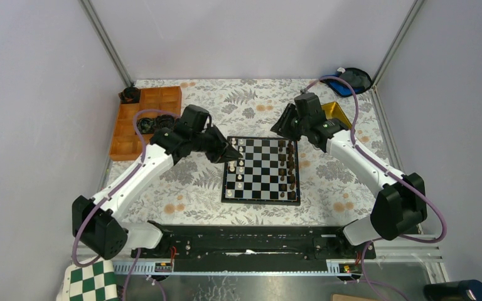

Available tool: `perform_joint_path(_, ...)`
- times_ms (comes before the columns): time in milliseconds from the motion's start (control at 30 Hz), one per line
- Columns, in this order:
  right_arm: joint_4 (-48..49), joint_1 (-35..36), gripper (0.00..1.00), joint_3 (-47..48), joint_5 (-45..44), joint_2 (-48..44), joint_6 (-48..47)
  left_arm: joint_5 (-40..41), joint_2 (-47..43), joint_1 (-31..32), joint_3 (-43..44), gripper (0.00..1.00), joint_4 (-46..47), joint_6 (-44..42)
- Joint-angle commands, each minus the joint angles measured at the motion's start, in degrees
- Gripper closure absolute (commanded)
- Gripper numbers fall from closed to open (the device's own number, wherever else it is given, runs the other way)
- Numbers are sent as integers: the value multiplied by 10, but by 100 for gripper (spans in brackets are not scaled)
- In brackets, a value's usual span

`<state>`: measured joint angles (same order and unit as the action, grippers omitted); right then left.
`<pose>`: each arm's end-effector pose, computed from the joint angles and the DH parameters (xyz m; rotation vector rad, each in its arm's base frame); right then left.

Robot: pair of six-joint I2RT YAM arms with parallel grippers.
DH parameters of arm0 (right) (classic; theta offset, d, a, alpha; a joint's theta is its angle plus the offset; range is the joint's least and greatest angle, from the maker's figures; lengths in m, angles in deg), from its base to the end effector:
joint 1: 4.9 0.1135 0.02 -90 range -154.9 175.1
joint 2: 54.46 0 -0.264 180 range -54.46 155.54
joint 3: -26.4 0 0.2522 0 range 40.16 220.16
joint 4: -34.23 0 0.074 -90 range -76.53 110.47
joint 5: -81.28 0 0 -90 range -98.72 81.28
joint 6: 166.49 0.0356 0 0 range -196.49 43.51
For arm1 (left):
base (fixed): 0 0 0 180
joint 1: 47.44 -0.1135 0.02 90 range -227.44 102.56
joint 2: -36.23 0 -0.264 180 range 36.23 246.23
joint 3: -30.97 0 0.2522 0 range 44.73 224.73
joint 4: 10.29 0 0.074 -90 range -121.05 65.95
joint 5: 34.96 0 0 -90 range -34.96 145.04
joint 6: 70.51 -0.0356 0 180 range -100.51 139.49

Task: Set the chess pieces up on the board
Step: Place the chess piece on the chessboard.

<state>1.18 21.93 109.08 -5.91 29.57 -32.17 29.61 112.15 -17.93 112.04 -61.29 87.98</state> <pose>0.2982 0.1528 0.3082 0.3165 2.2506 0.7424 0.2369 -0.1517 0.3160 -0.6663 2.6212 -1.2230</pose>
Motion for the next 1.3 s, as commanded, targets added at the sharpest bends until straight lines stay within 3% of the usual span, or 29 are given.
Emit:
perform_joint_path(0, 0, -2, 58, -4, -15, -30, -15, -49, -42, -3, -9, 100, -73, 29)
perform_joint_path(167, 4, -3, 58, -15, -5, -31, -14, -71, -71, -3, -30, 100, -131, 45)
perform_joint_path(533, 22, -3, 58, -47, 18, -43, -6, -79, -80, -3, -85, 100, -155, 60)
perform_joint_path(1267, 20, -3, 58, -57, 30, -48, -10, -93, 88, -3, -82, 100, -156, -34)
